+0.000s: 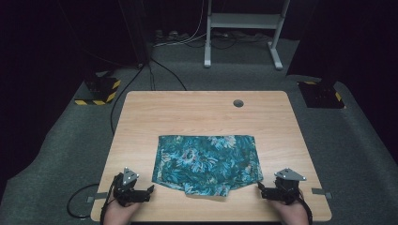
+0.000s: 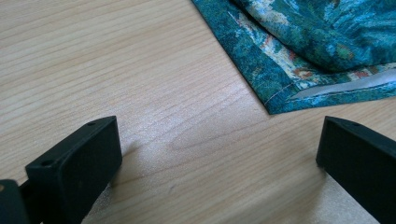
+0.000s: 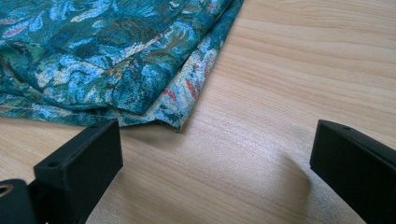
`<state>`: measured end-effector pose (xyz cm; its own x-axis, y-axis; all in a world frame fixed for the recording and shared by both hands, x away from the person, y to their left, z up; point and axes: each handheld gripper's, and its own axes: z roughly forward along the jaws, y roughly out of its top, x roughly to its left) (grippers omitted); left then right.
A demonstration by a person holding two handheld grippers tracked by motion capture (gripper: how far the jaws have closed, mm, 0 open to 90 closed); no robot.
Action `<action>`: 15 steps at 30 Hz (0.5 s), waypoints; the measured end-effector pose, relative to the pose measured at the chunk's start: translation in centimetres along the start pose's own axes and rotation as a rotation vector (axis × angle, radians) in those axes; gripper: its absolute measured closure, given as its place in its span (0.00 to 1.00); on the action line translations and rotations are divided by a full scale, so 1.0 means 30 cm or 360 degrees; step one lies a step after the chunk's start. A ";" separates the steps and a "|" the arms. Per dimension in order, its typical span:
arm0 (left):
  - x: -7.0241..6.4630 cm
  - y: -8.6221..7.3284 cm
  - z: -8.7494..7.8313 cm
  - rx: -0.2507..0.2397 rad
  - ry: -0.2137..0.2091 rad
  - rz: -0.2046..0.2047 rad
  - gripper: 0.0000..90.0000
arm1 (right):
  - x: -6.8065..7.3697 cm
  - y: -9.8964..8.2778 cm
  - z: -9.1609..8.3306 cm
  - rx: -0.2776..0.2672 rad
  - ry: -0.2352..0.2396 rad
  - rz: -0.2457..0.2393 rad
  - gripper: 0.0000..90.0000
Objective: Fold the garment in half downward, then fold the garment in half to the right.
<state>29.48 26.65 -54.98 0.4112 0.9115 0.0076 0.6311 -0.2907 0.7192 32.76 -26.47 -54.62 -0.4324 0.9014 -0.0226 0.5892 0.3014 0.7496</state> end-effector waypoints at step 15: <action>0.006 0.002 -0.002 -0.0030 -0.0057 0.0001 0.01 | -0.001 -0.005 -0.012 -0.0056 -0.0015 0.0009 0.02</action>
<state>29.56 26.80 -54.88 0.4349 0.9003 -0.0164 0.6183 -0.2853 0.7323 32.45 -26.65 -54.49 -0.4225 0.9060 -0.0242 0.5673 0.2852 0.7726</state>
